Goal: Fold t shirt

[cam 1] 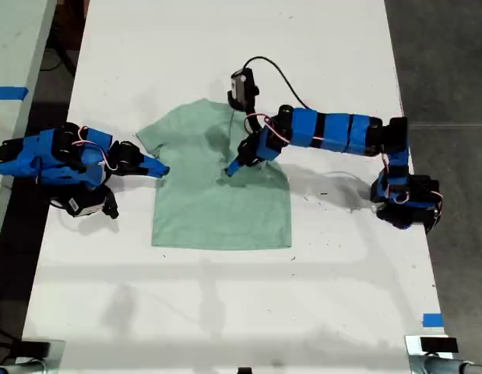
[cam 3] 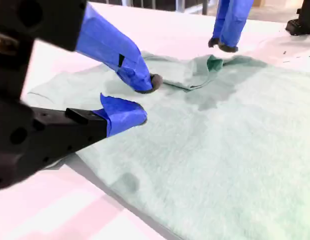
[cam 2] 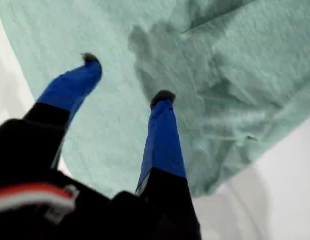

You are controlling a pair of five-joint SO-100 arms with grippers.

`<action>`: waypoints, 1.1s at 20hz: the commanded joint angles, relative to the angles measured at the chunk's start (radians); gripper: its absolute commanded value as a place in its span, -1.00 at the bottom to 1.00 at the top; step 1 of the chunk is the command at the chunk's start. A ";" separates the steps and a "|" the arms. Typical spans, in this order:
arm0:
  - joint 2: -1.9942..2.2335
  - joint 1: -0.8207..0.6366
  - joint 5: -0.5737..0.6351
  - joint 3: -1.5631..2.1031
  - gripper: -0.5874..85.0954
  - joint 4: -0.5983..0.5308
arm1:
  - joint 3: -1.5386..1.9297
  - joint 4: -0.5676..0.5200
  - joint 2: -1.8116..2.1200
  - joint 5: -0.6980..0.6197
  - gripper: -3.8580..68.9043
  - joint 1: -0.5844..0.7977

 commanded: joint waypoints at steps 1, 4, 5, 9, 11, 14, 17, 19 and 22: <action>0.008 -0.005 -0.012 0.035 -0.85 0.002 | 0.089 0.169 0.325 0.061 0.17 0.126; 0.008 -0.011 -0.012 0.035 -0.86 0.002 | 0.621 0.064 0.848 0.118 0.02 0.239; 0.008 -0.012 -0.012 0.035 -0.87 0.002 | 0.836 -0.014 1.046 0.153 -0.19 0.239; 0.008 -0.040 -0.008 0.035 -0.91 0.002 | 1.585 -0.325 1.686 0.295 -0.85 0.058; 0.008 -0.052 -0.006 0.035 -0.96 0.002 | 1.891 -0.334 2.017 0.310 -0.85 0.002; 0.008 -0.061 -0.006 0.035 -0.99 0.002 | 2.052 -0.169 2.266 0.249 -0.85 0.002; 0.006 -0.054 -0.003 0.035 -0.91 0.003 | 2.160 -0.080 2.261 0.324 -0.53 0.037; 0.006 -0.028 0.000 0.035 -0.87 0.003 | 2.155 -0.075 2.260 0.225 -0.52 0.031; 0.006 0.002 0.000 0.035 -0.87 0.003 | 2.155 -0.072 2.260 0.173 -0.53 0.028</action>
